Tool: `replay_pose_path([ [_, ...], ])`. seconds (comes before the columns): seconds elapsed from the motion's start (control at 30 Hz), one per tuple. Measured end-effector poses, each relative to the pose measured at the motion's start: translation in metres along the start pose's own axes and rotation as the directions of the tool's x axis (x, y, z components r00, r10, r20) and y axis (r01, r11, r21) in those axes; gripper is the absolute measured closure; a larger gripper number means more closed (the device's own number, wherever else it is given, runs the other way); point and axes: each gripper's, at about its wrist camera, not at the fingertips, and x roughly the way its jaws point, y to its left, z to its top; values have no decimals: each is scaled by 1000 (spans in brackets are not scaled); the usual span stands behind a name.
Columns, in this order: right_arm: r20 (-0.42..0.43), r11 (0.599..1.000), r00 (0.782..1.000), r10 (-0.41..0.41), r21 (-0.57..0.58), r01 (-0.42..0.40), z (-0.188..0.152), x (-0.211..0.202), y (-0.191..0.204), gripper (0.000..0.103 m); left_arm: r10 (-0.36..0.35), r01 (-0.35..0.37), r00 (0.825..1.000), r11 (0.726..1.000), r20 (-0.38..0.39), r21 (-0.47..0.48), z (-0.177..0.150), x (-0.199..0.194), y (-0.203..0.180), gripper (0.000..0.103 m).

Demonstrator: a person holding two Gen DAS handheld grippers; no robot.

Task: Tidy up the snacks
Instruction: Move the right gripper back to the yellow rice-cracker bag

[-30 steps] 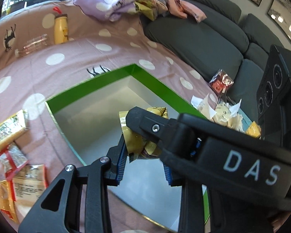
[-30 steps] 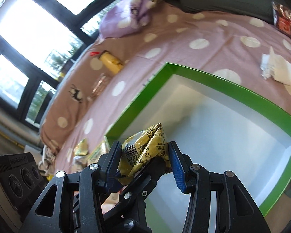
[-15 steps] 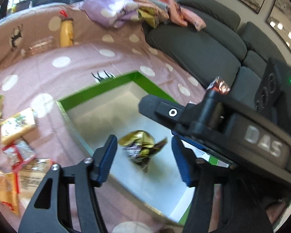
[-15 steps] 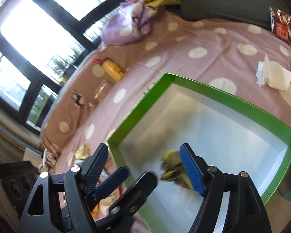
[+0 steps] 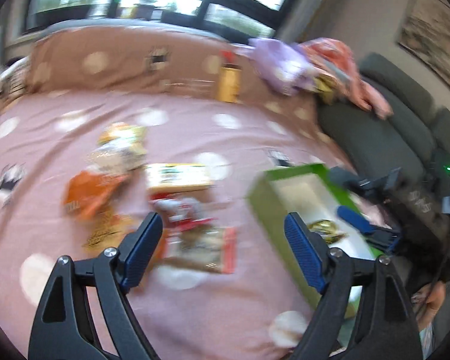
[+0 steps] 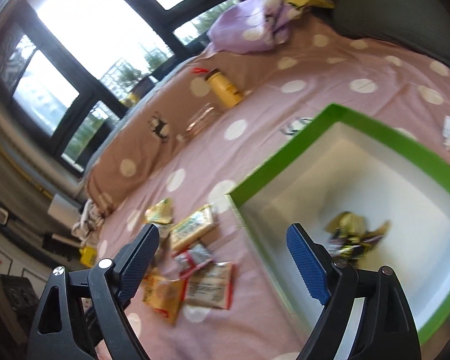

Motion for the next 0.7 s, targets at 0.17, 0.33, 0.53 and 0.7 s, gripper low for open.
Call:
replay_pose_path([
  [0.17,-47,995,997,-55,-88,51,-17,26,30,15,113,-113,994,990,-8,-81,-9,8,42,14],
  [0.33,-100,982,994,-41,-185,22,-34,45,58,15,150,-151,989,972,-20,-180,-9,5,79,14],
  [0.53,-147,968,987,-70,-247,32,-55,68,80,15,198,-200,980,948,-31,-246,-10,2,102,14],
  [0.7,-202,968,978,-49,-252,-4,-65,81,85,11,219,-225,974,935,-55,-273,-14,2,118,14],
])
